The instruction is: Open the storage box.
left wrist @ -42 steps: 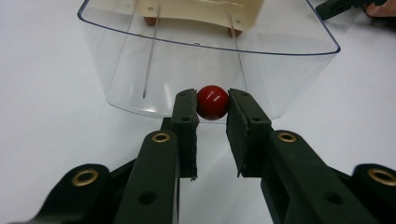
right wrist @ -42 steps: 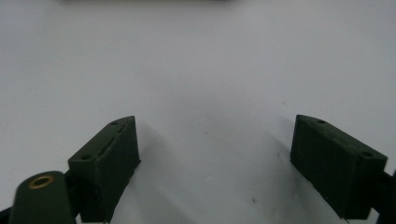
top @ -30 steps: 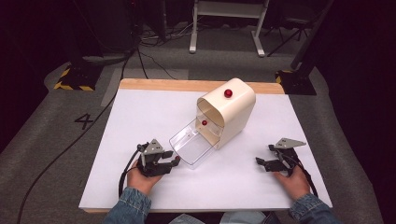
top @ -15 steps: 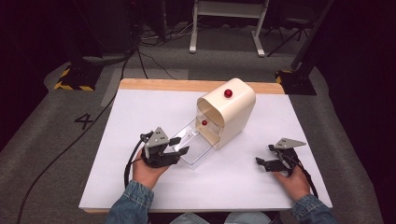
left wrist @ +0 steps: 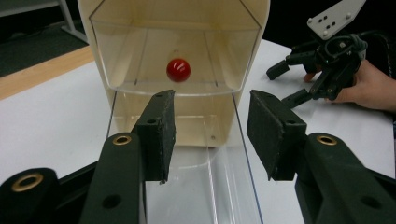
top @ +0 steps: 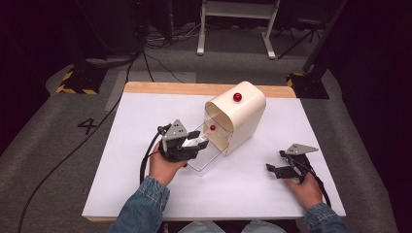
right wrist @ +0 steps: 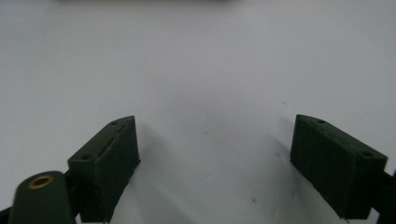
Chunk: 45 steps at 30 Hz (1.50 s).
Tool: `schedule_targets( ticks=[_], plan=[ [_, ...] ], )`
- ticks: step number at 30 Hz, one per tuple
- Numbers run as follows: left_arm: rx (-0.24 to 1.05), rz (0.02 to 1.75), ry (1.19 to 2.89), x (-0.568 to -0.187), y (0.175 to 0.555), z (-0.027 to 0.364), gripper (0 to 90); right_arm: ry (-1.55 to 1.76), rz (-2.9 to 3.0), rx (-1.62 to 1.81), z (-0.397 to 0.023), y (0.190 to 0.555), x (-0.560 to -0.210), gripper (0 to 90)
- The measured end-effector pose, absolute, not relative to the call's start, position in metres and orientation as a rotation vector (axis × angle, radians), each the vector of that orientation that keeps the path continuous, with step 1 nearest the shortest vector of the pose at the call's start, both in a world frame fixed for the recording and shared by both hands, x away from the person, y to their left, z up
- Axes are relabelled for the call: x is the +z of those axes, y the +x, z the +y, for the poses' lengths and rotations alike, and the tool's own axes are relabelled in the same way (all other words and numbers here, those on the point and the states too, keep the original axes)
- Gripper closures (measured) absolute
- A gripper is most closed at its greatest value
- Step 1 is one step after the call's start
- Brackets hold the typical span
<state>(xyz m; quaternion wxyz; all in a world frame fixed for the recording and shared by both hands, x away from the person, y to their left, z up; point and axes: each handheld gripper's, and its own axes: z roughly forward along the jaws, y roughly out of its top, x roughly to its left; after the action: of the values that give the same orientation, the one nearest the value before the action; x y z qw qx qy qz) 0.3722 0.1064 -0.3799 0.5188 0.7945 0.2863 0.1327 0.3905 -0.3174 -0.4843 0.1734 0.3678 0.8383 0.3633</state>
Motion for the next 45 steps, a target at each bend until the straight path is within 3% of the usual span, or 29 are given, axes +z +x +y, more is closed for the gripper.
schedule_targets(
  ticks=[17, 30, 33, 37, 45],
  plan=[
    [0.246, 0.707, 1.746, -0.39, 0.405, 0.091, 53.5, 1.045, 2.377, 1.029, -0.317, 0.39, -0.484, 15.4],
    [0.262, 0.744, 1.774, -0.403, 0.414, 0.085, 57.0, 1.045, 2.376, 1.029, -0.317, 0.39, -0.484, 15.4],
    [0.272, 0.743, 1.785, -0.404, 0.415, 0.084, 60.9, 1.044, 2.376, 1.029, -0.317, 0.39, -0.484, 15.4],
    [0.29, 0.724, 1.797, -0.404, 0.414, 0.082, 72.8, 1.045, 2.376, 1.029, -0.317, 0.39, -0.484, 15.4],
    [0.329, 0.709, 1.826, -0.402, 0.411, 0.081, 73.5, 1.045, 2.376, 1.028, -0.317, 0.39, -0.484, 15.3]
  ],
)
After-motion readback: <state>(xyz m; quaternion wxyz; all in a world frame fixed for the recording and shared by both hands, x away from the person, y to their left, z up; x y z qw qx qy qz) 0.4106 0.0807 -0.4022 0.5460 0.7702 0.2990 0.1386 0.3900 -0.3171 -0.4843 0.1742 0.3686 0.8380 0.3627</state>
